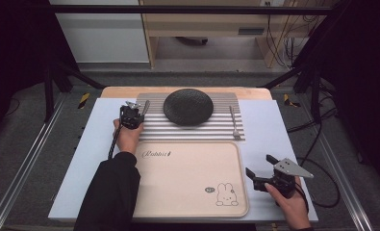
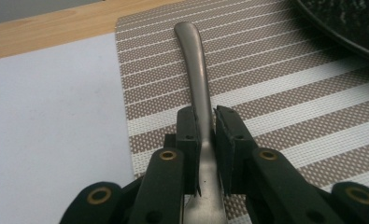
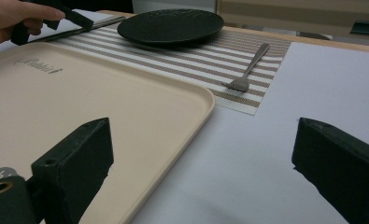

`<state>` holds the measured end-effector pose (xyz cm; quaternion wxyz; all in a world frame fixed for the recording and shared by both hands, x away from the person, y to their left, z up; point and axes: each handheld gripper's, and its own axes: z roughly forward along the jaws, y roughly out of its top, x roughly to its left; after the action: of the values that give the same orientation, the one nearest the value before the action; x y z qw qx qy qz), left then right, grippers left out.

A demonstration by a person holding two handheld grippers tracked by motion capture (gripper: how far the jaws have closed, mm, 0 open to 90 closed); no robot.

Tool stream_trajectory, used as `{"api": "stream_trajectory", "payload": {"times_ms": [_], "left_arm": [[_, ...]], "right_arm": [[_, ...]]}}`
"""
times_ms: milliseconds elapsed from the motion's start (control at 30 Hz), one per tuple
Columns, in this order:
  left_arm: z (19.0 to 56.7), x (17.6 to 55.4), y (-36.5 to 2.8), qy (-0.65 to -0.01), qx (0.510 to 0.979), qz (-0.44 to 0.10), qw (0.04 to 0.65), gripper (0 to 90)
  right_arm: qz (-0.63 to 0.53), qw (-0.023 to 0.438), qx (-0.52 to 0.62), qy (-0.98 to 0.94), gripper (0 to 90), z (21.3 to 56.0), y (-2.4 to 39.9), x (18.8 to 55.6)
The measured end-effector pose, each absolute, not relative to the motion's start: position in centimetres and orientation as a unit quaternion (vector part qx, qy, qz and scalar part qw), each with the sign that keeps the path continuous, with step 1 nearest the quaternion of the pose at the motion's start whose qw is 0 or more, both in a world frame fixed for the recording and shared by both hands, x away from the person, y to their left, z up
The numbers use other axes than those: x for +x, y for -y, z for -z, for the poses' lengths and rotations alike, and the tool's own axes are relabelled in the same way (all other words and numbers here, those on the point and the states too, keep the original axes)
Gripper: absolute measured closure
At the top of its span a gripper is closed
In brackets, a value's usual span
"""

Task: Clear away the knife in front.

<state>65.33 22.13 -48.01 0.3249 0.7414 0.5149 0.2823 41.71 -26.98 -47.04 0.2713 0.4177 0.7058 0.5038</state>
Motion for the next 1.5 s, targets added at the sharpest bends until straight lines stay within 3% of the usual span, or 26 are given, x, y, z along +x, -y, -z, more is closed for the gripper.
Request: {"api": "stream_trajectory", "payload": {"times_ms": [333,867,1233,1500], "left_arm": [[45.9,64.0,-21.8,-0.500,0.736,-0.293,0.350,79.8],[41.3,55.0,-19.6,-0.446,0.718,-0.256,0.468,79.8],[42.8,50.6,-18.7,-0.403,0.759,-0.249,0.447,79.8],[44.2,49.6,-18.1,-0.390,0.775,-0.246,0.432,79.8]], "right_arm": [[-0.504,0.268,0.417,-0.707,5.6,47.1,26.9,41.7],[-0.508,0.265,0.414,-0.707,5.5,46.9,26.8,41.7],[-0.508,0.264,0.415,-0.707,5.5,46.9,26.8,41.7],[-0.508,0.264,0.413,-0.708,4.8,46.9,26.8,41.7]]}}
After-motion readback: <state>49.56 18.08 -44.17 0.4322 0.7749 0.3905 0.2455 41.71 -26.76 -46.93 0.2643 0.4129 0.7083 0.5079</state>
